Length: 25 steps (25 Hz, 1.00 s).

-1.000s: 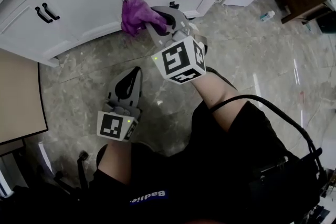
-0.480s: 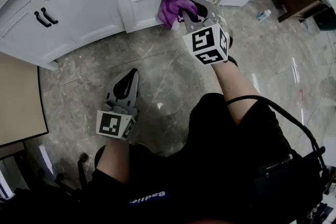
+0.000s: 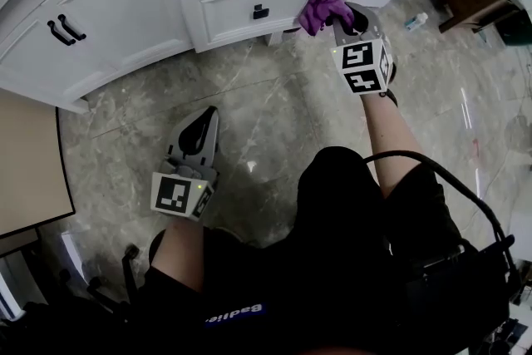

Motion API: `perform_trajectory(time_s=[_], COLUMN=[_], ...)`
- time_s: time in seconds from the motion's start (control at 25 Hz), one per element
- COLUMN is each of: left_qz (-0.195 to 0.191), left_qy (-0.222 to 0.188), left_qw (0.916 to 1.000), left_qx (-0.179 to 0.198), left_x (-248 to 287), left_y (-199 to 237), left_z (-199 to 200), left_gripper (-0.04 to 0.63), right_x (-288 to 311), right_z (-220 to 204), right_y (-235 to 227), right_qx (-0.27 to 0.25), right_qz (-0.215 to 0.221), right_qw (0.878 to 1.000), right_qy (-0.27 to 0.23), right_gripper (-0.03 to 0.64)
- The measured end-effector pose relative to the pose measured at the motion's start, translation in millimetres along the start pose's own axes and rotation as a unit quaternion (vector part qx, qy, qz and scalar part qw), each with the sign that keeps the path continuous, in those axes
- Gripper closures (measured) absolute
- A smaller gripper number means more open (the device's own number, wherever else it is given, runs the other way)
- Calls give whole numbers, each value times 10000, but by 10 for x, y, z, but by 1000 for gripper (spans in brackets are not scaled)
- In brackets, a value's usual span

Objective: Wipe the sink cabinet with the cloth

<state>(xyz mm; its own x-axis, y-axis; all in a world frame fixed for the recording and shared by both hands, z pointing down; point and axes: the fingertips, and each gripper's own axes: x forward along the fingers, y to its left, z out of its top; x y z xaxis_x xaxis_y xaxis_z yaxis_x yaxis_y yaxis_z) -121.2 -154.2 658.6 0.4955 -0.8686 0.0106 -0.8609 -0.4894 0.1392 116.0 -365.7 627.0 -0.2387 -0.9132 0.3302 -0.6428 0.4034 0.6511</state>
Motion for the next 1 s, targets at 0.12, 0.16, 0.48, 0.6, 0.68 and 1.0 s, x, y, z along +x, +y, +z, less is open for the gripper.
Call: perform_trajectory(time_s=[0.12, 0.16, 0.48, 0.6, 0.68, 1.0], left_qz=[-47, -59, -135, -122, -119, -145], left_qy=[-46, -47, -14, -70, -82, -168], left_qw=[10000, 10000, 9999, 9999, 9999, 9997], left_qx=[6, 18, 60, 73, 82, 80], left_x=[30, 39, 77, 70, 61, 17], left_y=[-22, -27, -76, -99, -113, -136], left_z=[11, 7, -4, 31, 47, 101], left_gripper=[591, 591, 591, 591, 591, 591], right_x=[-82, -136, -493, -428, -343, 13], right_z=[-107, -75, 738, 1029, 1195, 1277], right_y=[19, 100, 1249, 1681, 1931, 2180], right_qx=[302, 469, 926, 844, 770, 290], right_qz=[68, 215, 1724, 2106, 2278, 2077], right_qw=[9995, 9986, 9706, 9619, 9589, 9708], right_qy=[0, -124, -1398, -1525, -1509, -1167], right_gripper=[552, 552, 552, 552, 552, 552])
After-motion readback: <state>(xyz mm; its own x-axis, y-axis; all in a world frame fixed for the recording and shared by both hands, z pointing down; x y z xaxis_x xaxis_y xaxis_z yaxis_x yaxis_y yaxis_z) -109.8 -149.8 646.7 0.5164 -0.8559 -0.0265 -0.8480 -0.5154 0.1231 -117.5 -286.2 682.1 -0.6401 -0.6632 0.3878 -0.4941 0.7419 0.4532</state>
